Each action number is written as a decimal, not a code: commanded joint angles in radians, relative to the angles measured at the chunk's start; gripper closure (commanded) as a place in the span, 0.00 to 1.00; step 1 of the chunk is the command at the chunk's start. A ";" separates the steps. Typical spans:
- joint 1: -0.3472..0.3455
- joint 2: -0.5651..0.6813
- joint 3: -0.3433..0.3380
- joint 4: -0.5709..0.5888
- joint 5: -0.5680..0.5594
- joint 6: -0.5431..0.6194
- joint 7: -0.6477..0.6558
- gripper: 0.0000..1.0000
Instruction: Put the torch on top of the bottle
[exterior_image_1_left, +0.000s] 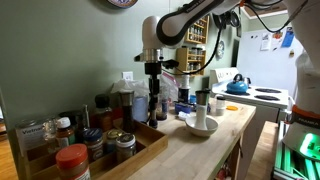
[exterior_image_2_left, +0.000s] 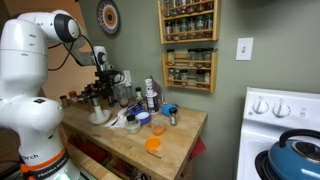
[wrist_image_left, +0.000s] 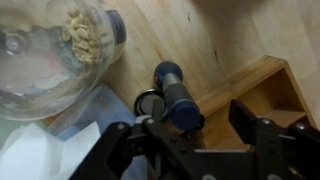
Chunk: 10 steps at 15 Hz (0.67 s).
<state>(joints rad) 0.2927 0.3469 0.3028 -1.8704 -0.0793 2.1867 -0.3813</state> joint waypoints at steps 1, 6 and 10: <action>0.004 0.040 0.001 0.047 -0.017 -0.051 -0.006 0.60; 0.010 -0.001 -0.001 0.044 -0.047 -0.066 0.011 0.91; 0.012 -0.111 0.009 0.020 -0.049 -0.099 0.019 0.91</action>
<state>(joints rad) 0.2971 0.3336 0.3075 -1.8283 -0.1092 2.1470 -0.3809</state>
